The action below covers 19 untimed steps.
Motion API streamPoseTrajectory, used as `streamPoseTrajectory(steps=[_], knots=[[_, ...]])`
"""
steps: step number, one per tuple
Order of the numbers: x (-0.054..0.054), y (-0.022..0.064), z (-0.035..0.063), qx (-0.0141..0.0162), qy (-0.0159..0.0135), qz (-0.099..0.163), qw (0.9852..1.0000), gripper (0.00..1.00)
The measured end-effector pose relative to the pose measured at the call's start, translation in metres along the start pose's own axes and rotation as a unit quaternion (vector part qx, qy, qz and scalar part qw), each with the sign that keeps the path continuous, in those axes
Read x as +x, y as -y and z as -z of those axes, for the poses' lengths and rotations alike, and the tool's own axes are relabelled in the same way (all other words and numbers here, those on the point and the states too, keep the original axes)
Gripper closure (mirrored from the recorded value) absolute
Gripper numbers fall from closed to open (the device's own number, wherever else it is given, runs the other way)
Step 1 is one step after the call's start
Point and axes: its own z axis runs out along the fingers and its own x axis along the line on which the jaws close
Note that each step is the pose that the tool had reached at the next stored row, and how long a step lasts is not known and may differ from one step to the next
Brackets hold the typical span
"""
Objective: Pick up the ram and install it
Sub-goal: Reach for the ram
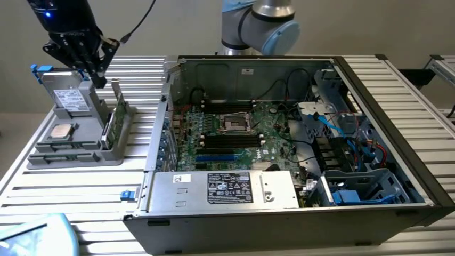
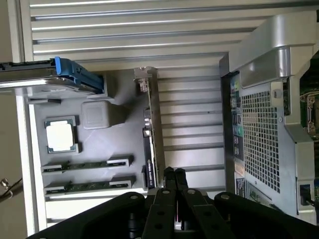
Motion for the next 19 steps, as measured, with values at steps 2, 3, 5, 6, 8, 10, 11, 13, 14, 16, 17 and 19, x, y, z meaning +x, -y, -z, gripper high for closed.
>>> streamPoseTrajectory(steps=[2, 3, 5, 6, 8, 10, 11, 13, 14, 16, 17, 19], knots=[[0.009, 0.0008, -0.0022, 0.0, -0.0008, 0.0, 1.0, 0.9], [0.014, 0.0011, -0.0033, 0.0001, -0.0011, 0.0, 1.0, 0.9], [0.023, 0.0019, -0.0053, 0.0001, -0.0019, 0.0, 1.0, 0.9], [0.028, 0.0023, -0.0062, 0.0002, -0.0024, 0.0, 1.0, 0.9], [0.037, 0.003, -0.0079, 0.0002, -0.0033, 0.0, 1.0, 0.9], [0.046, 0.0037, -0.0093, 0.0003, -0.004, 0.0, 1.0, 0.9], [0.05, 0.004, -0.0099, 0.0003, -0.0043, 0.0, 1.0, 0.9], [0.06, 0.0048, -0.0109, 0.0003, -0.0046, 0.0, 1.0, 0.9], [0.064, 0.0053, -0.0112, 0.0003, -0.0048, 0.0, 1.0, 0.9], [0.073, 0.0073, -0.0116, 0.0003, -0.0048, 0.0, 1.0, 0.9], [0.077, 0.0088, -0.0117, 0.0003, -0.0048, 0.0, 1.0, 0.9], [0.086, 0.0127, -0.0119, 0.0003, -0.0048, 0.0, 1.0, 0.9]])
